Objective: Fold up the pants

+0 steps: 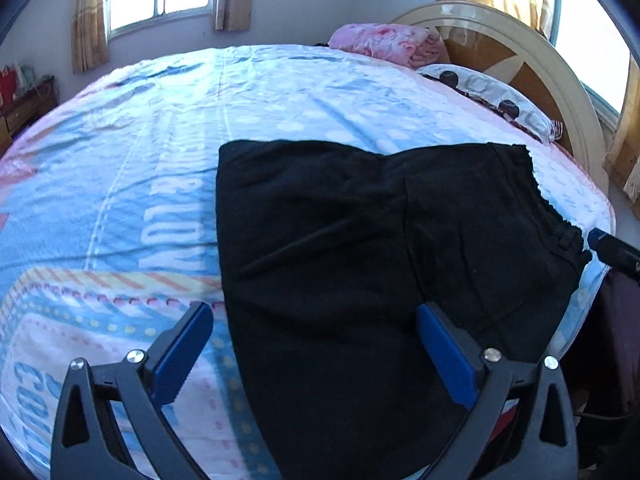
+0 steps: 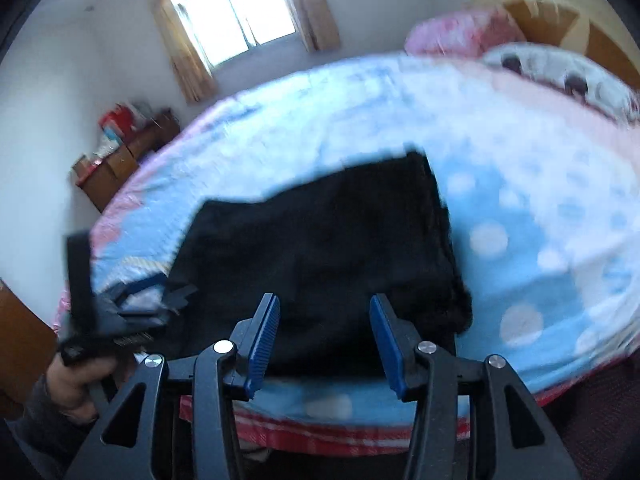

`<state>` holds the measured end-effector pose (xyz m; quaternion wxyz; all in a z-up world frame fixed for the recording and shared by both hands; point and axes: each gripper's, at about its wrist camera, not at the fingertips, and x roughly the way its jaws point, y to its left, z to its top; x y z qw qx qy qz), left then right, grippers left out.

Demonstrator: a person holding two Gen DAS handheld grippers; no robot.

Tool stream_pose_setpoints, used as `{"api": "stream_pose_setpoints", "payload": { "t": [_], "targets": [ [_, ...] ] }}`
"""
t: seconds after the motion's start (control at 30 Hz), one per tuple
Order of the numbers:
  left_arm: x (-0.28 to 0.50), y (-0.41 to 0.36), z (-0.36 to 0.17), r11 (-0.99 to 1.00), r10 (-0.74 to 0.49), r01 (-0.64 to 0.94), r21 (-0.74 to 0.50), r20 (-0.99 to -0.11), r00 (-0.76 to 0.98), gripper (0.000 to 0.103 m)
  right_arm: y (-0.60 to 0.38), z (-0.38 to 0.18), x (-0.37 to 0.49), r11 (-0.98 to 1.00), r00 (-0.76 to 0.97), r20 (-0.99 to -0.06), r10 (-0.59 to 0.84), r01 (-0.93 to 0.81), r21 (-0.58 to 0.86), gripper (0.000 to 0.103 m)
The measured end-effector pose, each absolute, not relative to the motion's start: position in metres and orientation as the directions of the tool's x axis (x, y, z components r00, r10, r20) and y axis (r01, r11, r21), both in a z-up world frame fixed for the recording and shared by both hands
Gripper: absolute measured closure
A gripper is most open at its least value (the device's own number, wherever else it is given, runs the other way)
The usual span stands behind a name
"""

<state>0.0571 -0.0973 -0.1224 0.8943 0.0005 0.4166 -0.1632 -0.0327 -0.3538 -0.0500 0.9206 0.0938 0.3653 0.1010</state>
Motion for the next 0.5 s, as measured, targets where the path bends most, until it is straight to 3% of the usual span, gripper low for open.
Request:
{"api": "stream_pose_setpoints", "payload": {
  "t": [0.1,0.2,0.5],
  "targets": [
    [0.053,-0.094,-0.126,0.943,-0.313,0.285,-0.173,-0.753,0.579,0.0,-0.348,-0.061,-0.027,0.976,0.695,-0.688,0.21,-0.103,0.193,0.049],
    [0.045,-0.095,-0.13,0.942,-0.308,0.294,-0.16,-0.759,0.573,0.0,-0.356,-0.084,-0.016,0.972,0.633,-0.743,0.218,-0.069,0.227,0.049],
    [0.043,-0.092,-0.133,0.937,-0.319,0.309,-0.161,-0.753,0.576,0.0,-0.355,-0.081,-0.021,0.974,0.63,-0.744,0.221,-0.103,0.201,0.049]
  ]
}}
